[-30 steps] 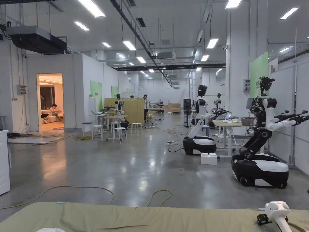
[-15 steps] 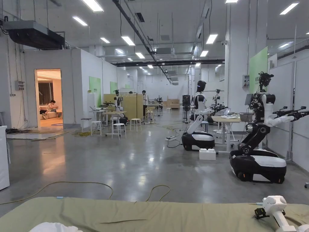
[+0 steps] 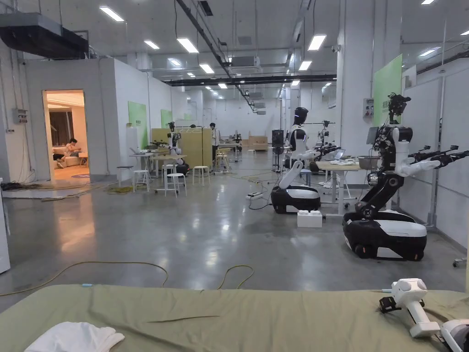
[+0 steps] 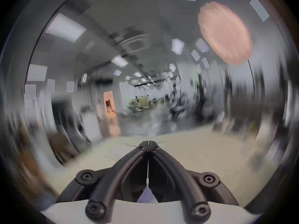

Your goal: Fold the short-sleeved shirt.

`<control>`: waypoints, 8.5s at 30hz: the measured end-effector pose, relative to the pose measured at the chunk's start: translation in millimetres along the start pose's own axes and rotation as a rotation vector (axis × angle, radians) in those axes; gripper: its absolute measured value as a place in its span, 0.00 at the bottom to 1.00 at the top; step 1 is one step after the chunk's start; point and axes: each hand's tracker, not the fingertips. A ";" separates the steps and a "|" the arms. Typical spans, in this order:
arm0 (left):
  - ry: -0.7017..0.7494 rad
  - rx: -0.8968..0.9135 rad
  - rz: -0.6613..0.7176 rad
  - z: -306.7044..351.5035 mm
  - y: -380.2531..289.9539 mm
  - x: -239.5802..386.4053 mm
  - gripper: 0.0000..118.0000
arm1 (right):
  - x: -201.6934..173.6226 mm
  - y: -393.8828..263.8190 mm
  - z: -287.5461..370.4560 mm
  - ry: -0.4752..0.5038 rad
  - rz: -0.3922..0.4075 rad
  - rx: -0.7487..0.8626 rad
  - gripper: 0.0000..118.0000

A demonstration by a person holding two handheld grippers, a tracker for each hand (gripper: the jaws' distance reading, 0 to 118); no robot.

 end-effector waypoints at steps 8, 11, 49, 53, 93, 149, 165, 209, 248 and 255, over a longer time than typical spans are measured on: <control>-0.006 0.012 -0.002 13.1 -27.8 -20.8 0.01 | 26.7 -25.9 9.0 -0.009 -0.231 -0.047 0.00; -0.041 0.020 0.009 16.2 -27.8 -15.9 0.01 | 24.4 -17.3 12.4 0.008 -0.262 -0.016 0.00; 0.139 -0.946 0.213 -277.3 -261.1 -190.7 0.73 | 9.3 -60.7 -18.4 0.070 -0.324 -0.290 0.00; 0.125 -0.983 0.074 -286.8 -277.7 -175.3 0.70 | 12.0 -68.0 -23.9 0.033 -0.323 -0.338 0.00; -1.006 -1.079 0.145 -158.6 -296.4 308.9 0.69 | 93.0 -125.8 134.4 -0.239 -0.496 -0.398 0.00; -0.215 -0.352 0.029 -79.9 -49.8 -38.5 0.69 | 12.1 -23.2 29.2 0.145 -0.360 -0.075 0.00; -0.042 -0.914 0.063 -299.3 -273.0 -72.7 0.65 | 37.5 -69.8 27.5 0.015 -0.387 -0.320 0.00; -0.212 -0.599 0.237 -212.9 -136.4 -82.8 0.03 | 85.7 -134.7 -195.7 0.212 -0.208 -0.603 0.07; -0.160 -0.042 0.040 -321.5 198.1 -32.4 0.03 | 155.0 254.0 -259.7 -0.069 -0.250 0.001 0.07; -0.124 -0.070 -0.003 -358.0 189.2 -21.6 0.03 | 151.4 255.3 -289.1 -0.115 -0.239 -0.015 0.07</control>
